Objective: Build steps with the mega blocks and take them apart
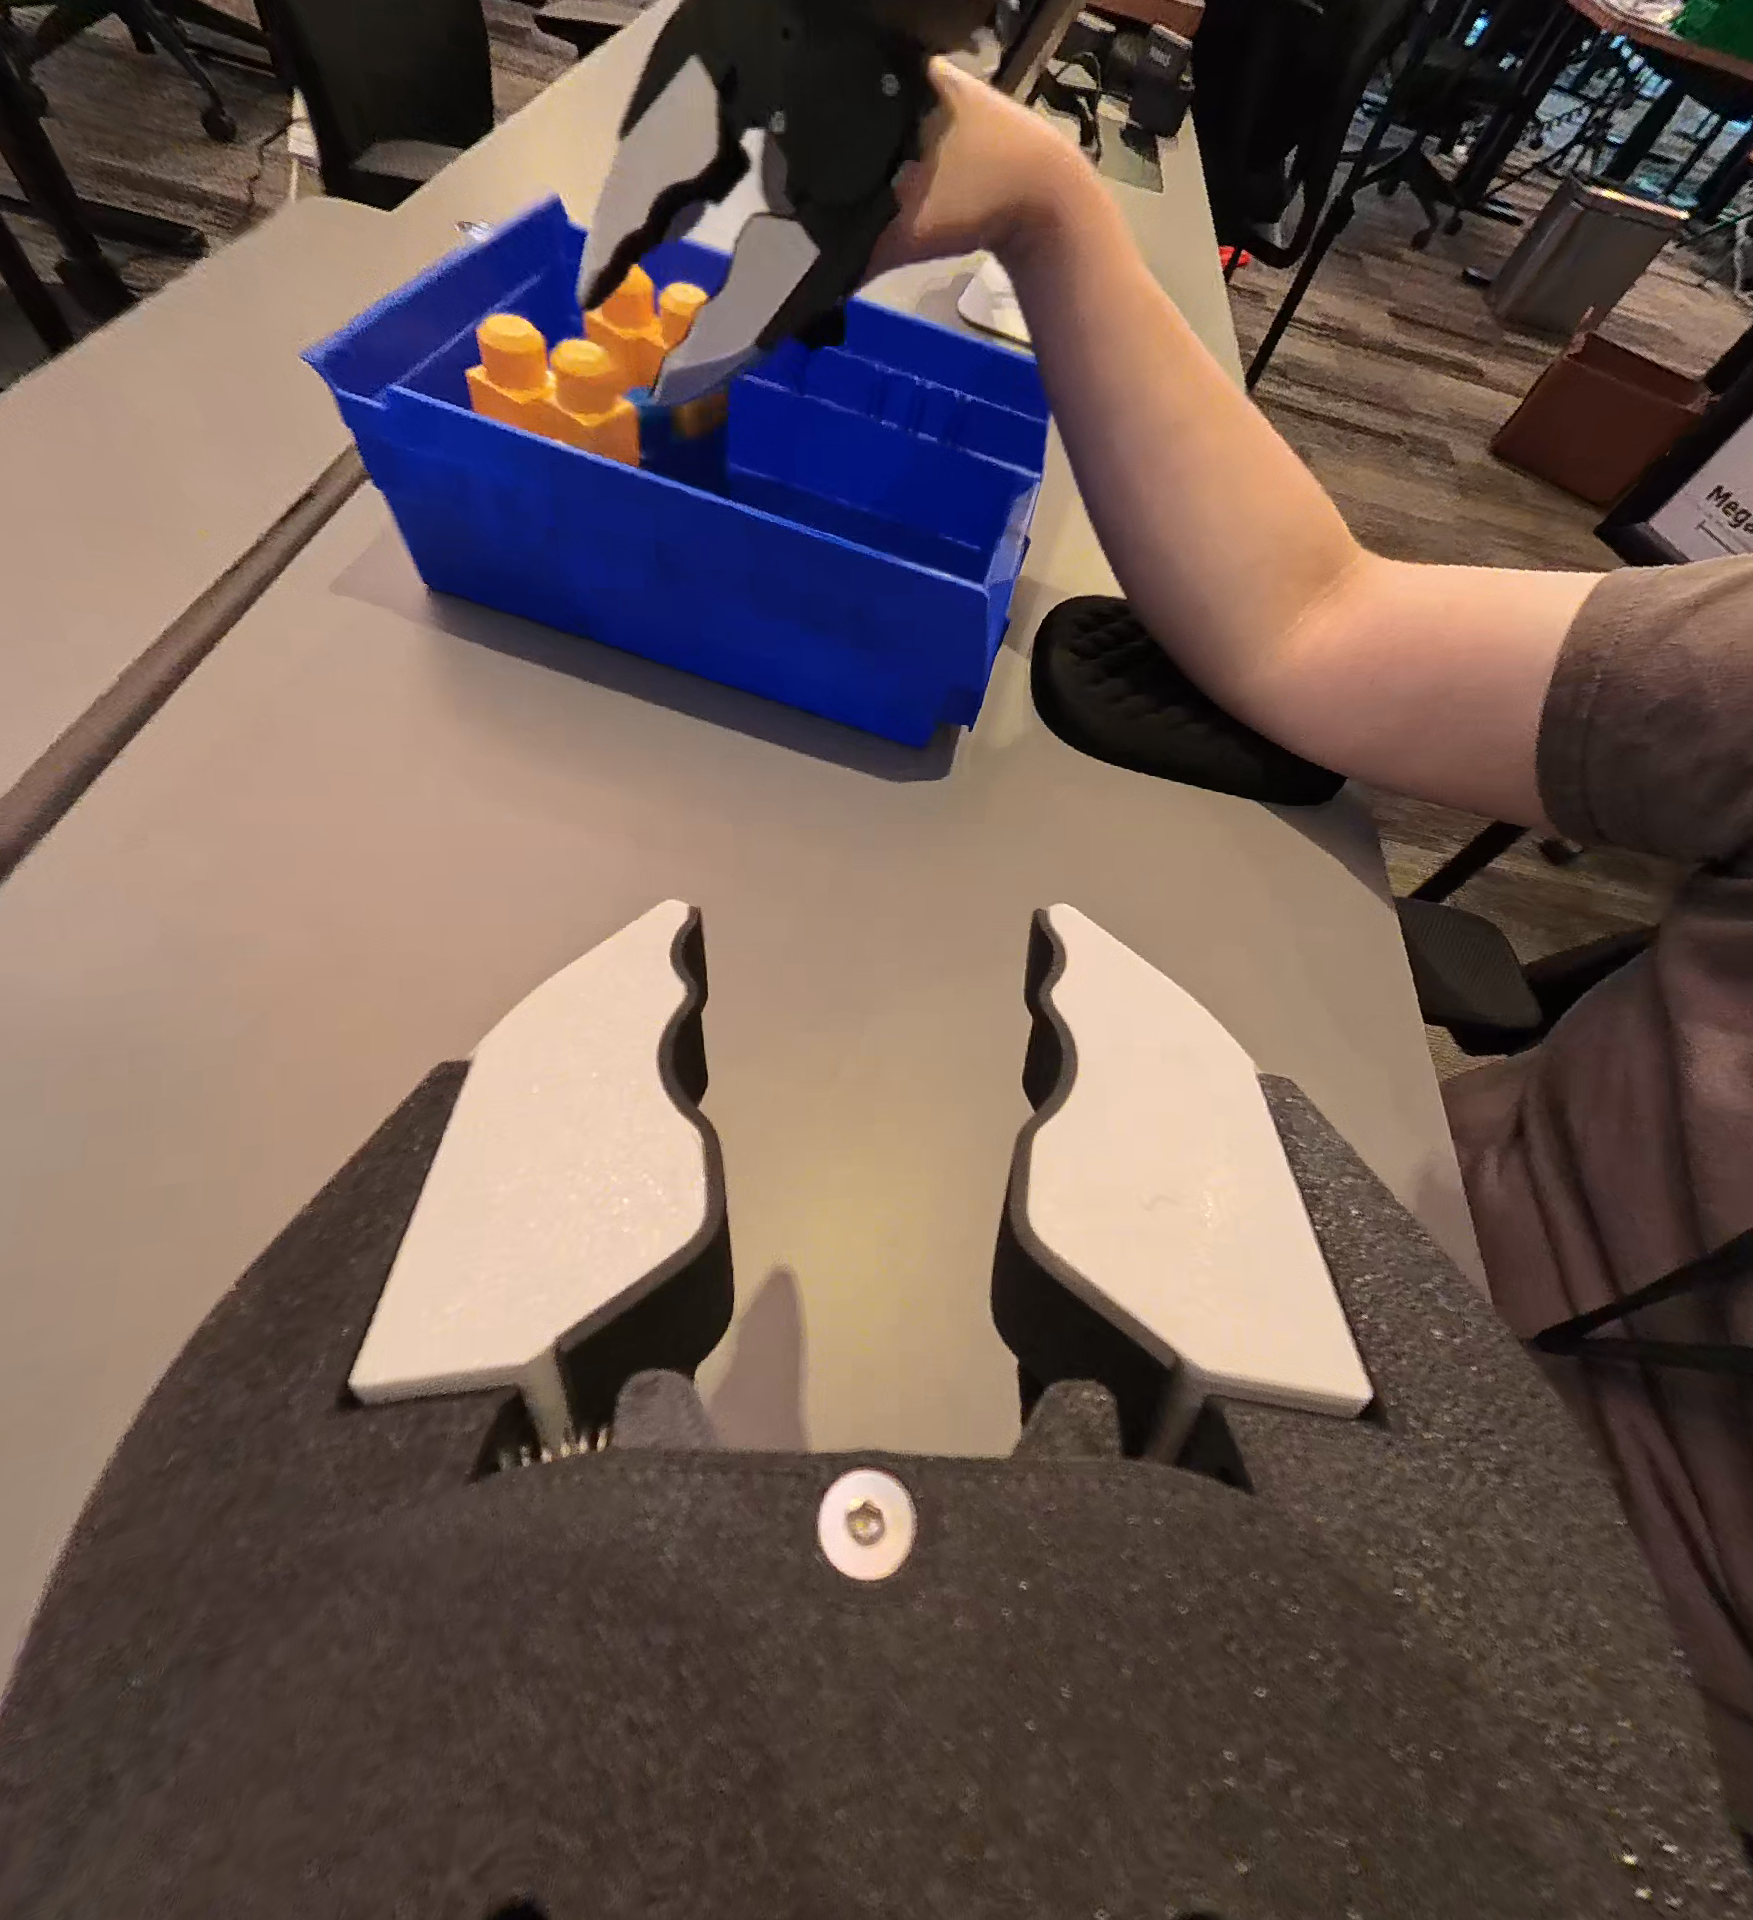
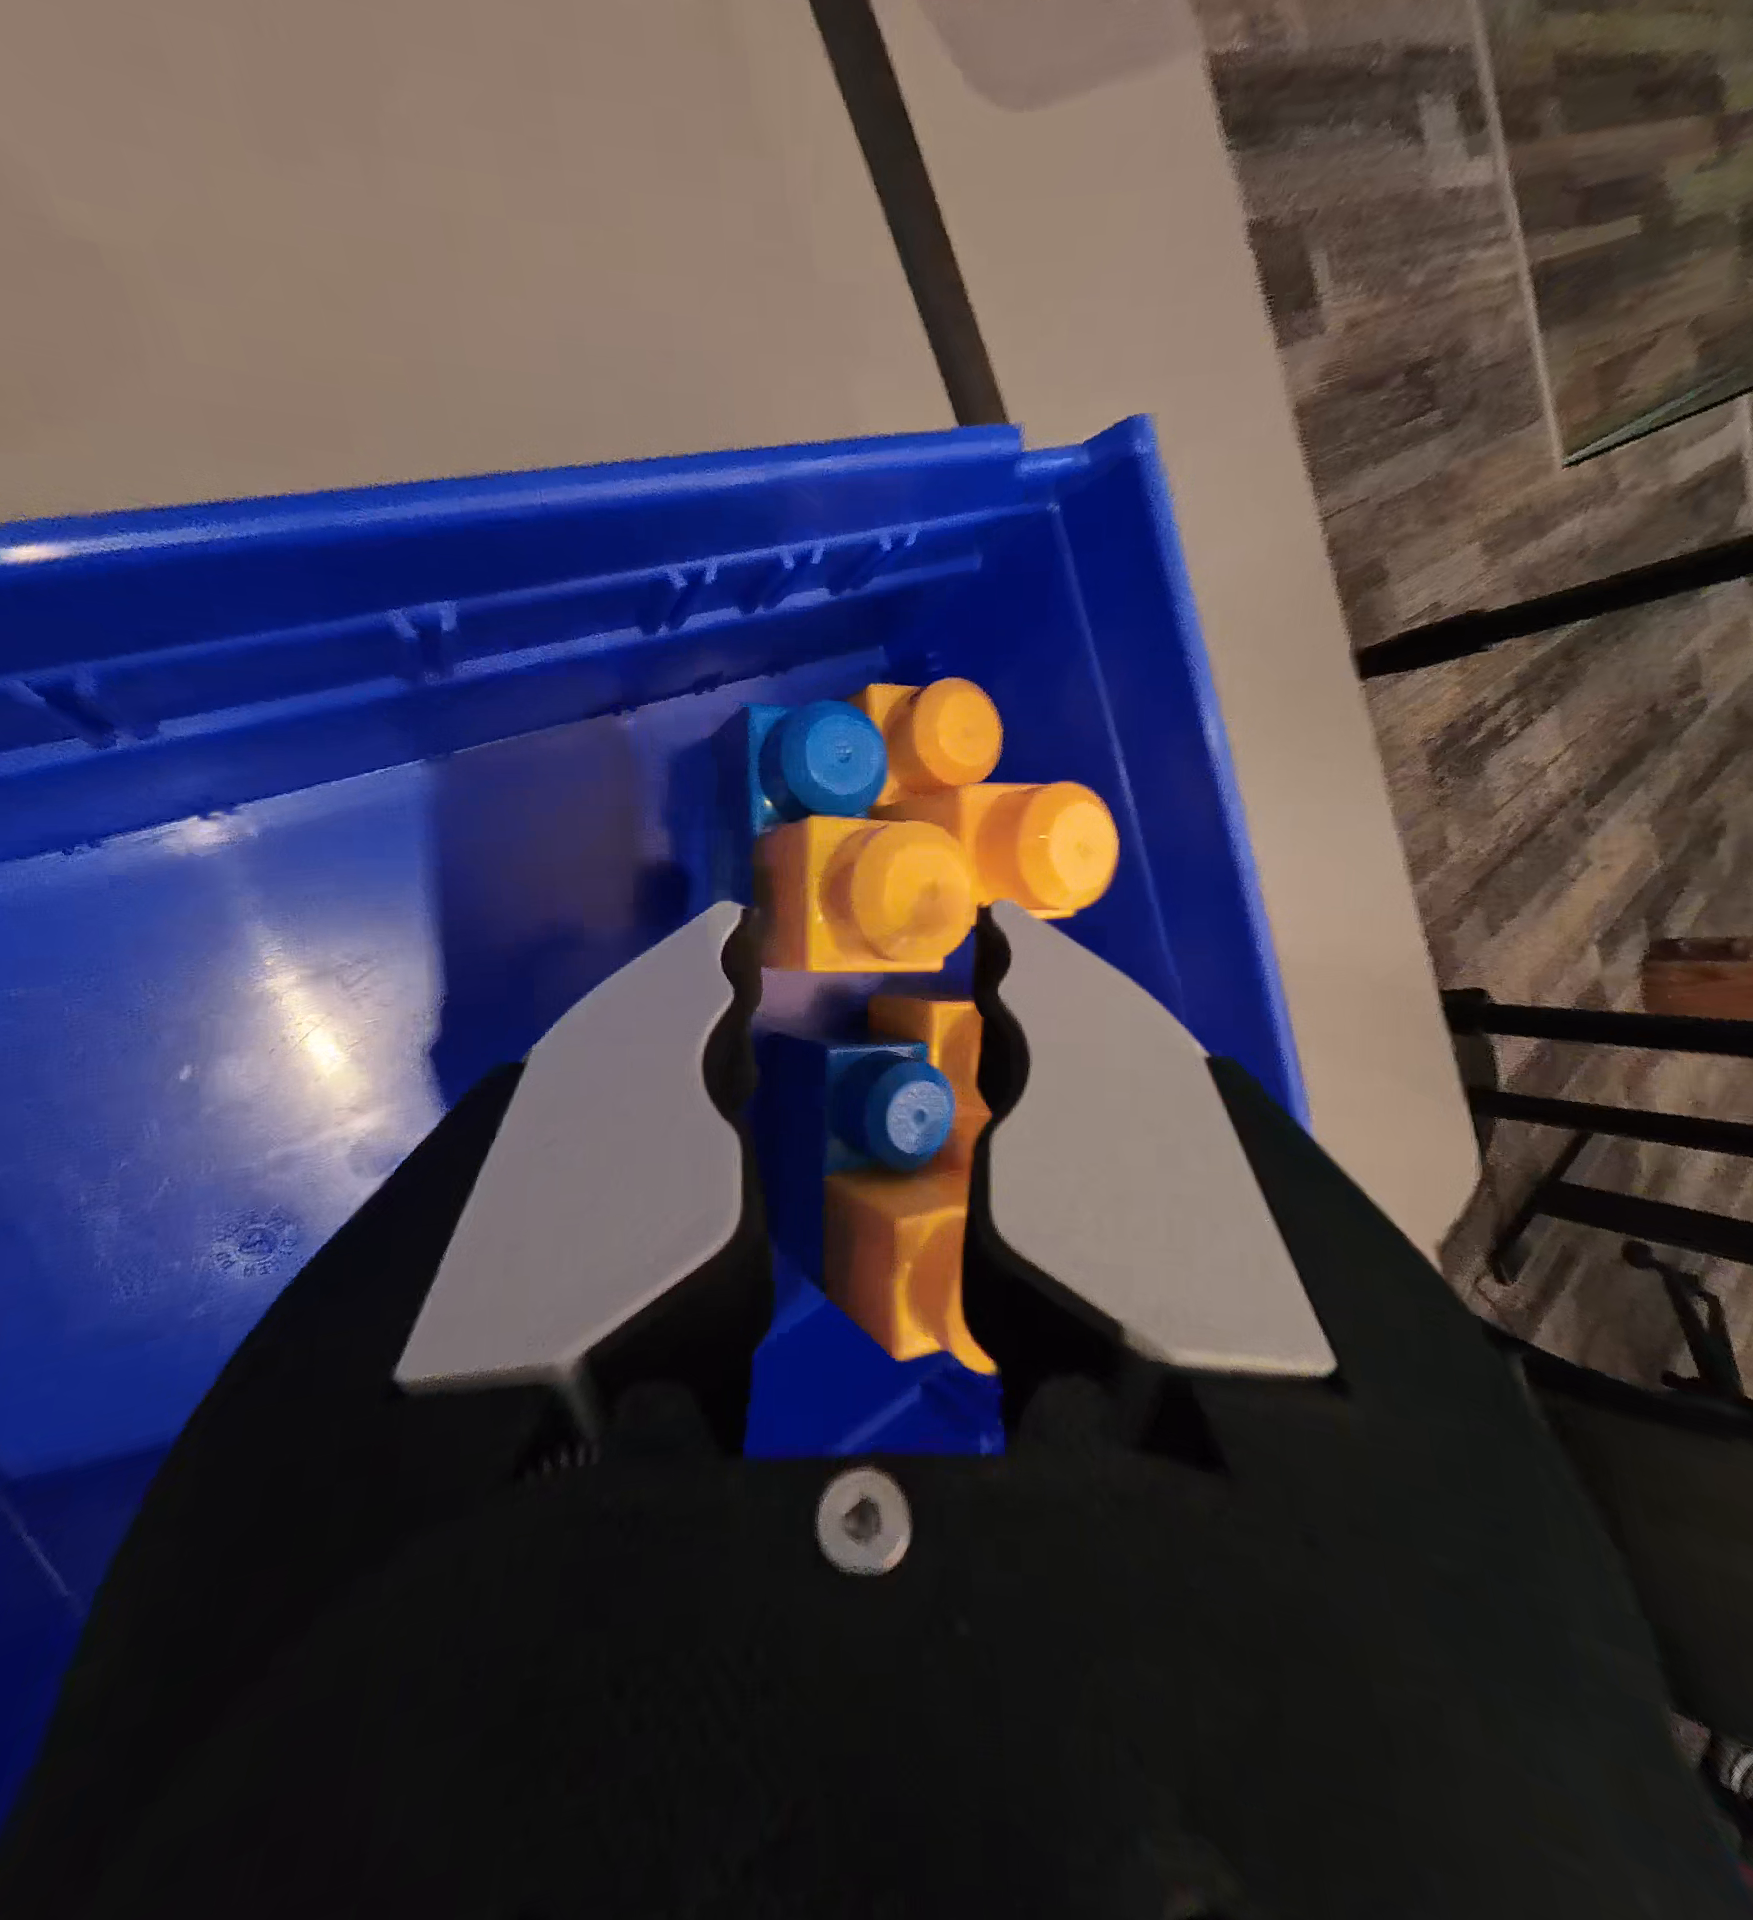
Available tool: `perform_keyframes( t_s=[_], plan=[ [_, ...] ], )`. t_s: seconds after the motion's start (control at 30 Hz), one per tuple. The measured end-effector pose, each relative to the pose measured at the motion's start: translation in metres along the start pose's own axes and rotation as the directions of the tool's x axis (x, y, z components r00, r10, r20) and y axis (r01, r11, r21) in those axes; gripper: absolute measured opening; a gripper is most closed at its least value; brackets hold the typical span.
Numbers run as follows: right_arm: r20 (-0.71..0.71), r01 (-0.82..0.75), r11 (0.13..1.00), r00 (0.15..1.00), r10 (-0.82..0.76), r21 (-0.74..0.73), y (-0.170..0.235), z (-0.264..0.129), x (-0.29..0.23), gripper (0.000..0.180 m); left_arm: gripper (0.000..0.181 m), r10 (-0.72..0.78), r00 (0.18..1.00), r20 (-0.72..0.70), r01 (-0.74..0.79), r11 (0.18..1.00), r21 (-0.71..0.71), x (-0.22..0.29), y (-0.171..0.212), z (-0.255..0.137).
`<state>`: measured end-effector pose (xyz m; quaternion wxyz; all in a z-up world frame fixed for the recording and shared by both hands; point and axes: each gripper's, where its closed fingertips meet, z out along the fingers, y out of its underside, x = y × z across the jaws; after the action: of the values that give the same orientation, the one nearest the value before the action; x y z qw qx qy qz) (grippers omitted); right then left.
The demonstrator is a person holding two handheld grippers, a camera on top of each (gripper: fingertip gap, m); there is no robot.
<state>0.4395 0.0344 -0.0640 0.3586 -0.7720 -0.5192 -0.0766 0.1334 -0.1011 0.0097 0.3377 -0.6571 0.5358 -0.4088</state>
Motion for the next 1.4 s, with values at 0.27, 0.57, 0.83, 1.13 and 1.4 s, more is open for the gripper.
perform_keyframes(
  t_s=[0.27,0.57,0.83,1.13,1.4],
  plan=[
    [-0.204,-0.028,0.976,0.976,0.073,0.217,-0.049,-0.056,0.033,0.040,0.055,-0.047,0.900,0.434,-0.022,0.988,0.152,-0.062,-0.020,-0.122],
    [-0.238,-0.119,0.927,0.948,0.213,0.356,-0.093,-0.084,0.039,0.040,0.063,-0.216,0.554,0.804,0.361,0.932,0.002,-0.138,0.100,-0.235],
    [-0.207,-0.119,0.953,0.961,0.181,0.280,-0.093,-0.059,0.030,0.043,0.066,-0.445,0.401,0.801,0.463,0.853,0.242,-0.204,0.144,-0.226],
    [-0.181,-0.092,0.968,0.974,0.137,0.235,-0.099,-0.044,0.018,0.042,0.084,-0.378,0.187,0.907,0.523,0.820,0.234,-0.243,0.188,-0.214],
    [-0.158,-0.080,0.974,0.981,0.114,0.212,-0.101,-0.036,0.012,0.042,0.055,-0.400,0.195,0.895,0.569,0.790,0.229,-0.252,0.198,-0.205]
  ],
)
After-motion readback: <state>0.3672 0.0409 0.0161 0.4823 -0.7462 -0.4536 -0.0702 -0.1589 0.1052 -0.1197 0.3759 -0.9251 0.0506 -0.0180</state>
